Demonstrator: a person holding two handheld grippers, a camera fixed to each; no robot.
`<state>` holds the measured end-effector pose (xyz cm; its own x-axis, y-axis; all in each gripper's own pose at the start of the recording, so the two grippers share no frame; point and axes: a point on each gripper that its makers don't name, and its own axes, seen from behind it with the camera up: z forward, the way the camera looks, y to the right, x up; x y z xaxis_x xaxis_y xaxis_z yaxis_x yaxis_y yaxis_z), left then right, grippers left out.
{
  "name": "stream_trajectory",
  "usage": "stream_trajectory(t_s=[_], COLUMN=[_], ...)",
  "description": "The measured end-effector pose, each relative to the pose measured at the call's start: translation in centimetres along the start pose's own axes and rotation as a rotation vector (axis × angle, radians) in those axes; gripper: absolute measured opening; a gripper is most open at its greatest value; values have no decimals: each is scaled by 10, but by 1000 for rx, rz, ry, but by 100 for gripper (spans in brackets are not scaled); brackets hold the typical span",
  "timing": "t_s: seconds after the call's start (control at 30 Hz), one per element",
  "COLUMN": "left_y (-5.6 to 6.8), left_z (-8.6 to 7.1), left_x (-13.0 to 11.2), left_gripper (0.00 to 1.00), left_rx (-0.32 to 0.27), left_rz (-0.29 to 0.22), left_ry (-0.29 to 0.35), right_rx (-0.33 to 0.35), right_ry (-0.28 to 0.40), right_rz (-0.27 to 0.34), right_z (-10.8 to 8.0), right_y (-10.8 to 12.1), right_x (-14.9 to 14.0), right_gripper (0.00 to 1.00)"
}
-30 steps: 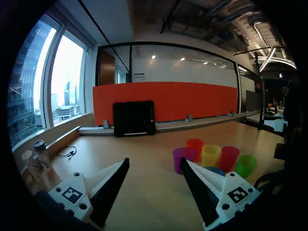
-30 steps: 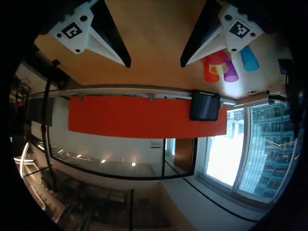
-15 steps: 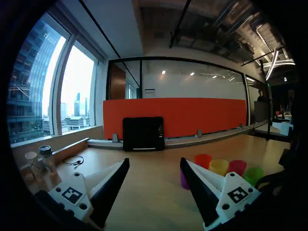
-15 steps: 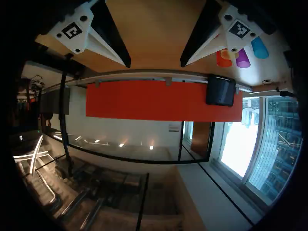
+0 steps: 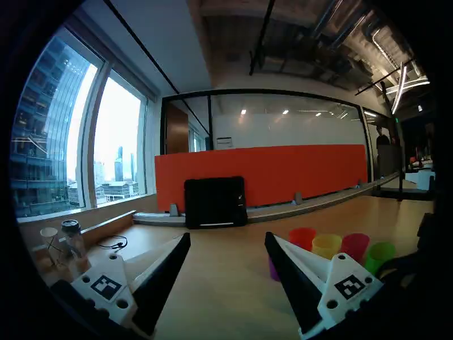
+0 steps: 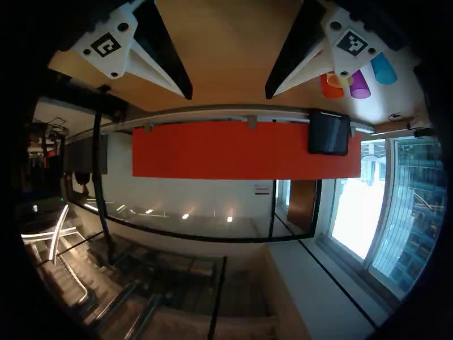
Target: Pour water
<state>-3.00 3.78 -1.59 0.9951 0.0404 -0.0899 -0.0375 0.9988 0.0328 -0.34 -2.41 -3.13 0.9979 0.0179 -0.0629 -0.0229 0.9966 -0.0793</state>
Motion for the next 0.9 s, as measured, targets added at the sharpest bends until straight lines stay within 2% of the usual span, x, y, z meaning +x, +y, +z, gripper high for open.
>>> stream_trajectory(t_s=[0.4, 0.7, 0.9], left_y=[-10, -24, -29], left_z=[-2, -3, -4], left_x=[-15, -30, -31], left_gripper=[98, 98, 98], left_rx=[7, 16, 14], left_rz=[-5, -16, -31], left_ry=[7, -7, 0], right_rx=[-16, -13, -6], right_ry=[-4, -6, 2], right_rz=[11, 17, 11], right_z=[-3, -6, -7], right_y=[7, 1, -3], right_x=[2, 3, 9], right_gripper=[99, 99, 99])
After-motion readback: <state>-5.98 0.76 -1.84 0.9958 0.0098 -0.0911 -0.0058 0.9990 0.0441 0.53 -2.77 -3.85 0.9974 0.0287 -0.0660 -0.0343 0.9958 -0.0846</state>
